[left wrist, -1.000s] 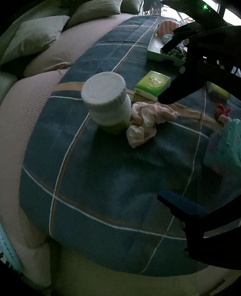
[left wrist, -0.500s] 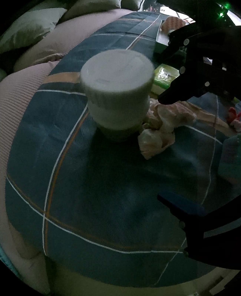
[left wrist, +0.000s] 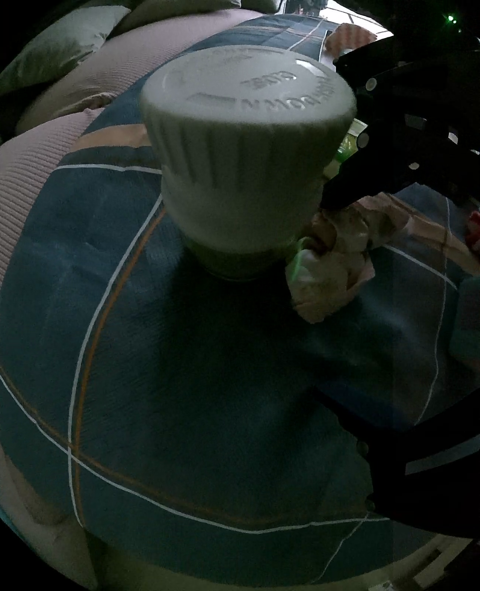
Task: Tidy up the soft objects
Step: 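Grasp the pink scrunchie with the left tool while the right tool grasps the green tissue pack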
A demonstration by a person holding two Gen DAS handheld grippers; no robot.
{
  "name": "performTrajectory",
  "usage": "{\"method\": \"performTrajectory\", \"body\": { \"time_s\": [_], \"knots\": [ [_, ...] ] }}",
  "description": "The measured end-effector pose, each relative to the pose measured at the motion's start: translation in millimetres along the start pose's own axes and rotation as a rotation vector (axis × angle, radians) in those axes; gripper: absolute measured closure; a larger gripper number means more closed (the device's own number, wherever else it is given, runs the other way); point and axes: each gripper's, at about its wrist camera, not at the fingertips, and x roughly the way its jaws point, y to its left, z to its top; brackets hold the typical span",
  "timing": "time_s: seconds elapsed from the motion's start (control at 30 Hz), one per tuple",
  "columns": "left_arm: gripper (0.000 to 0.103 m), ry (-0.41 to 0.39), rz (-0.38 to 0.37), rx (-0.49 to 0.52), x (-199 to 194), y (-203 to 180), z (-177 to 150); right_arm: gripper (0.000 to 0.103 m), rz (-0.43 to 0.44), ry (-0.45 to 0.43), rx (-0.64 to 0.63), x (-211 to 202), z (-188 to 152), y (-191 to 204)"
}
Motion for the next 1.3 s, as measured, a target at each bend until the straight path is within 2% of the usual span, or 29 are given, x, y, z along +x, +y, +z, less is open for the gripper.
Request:
{"method": "performTrajectory", "body": {
  "time_s": [0.07, 0.17, 0.2, 0.23, 0.3, 0.83, 1.1, 1.3],
  "knots": [
    [0.016, 0.002, -0.009, 0.002, 0.2, -0.2, 0.1, 0.023, 0.006, -0.009, 0.003, -1.9, 0.1, -0.6],
    [0.019, 0.002, -0.014, 0.005, 0.6, -0.3, -0.6, 0.023, 0.023, -0.015, 0.023, -6.9, -5.1, -1.8],
    [0.026, 0.006, -0.019, 0.003, 1.3, -0.8, -0.7, 0.023, 0.027, -0.016, 0.03, -7.5, -6.9, -3.4],
    [0.03, 0.015, -0.029, -0.001, 2.6, -0.9, -1.0, 0.024, 0.029, -0.016, 0.034, -8.4, -9.4, -4.6],
    [0.032, 0.014, -0.027, -0.003, 2.7, -1.3, -1.9, 0.024, 0.034, -0.013, 0.042, -9.6, -13.0, -6.9],
    [0.071, 0.003, -0.026, -0.041, -5.0, -3.5, -18.4, 0.024, 0.088, -0.031, 0.131, -48.5, -45.8, -25.7],
    [0.084, -0.003, -0.082, -0.079, -16.2, 7.1, -23.4, 0.024, 0.106, -0.065, 0.169, -79.9, -63.9, -24.2],
    [0.088, -0.015, -0.126, -0.085, -25.6, 1.4, -21.3, 0.024, 0.109, -0.084, 0.195, -85.5, -67.8, -24.0]
  ]
}}
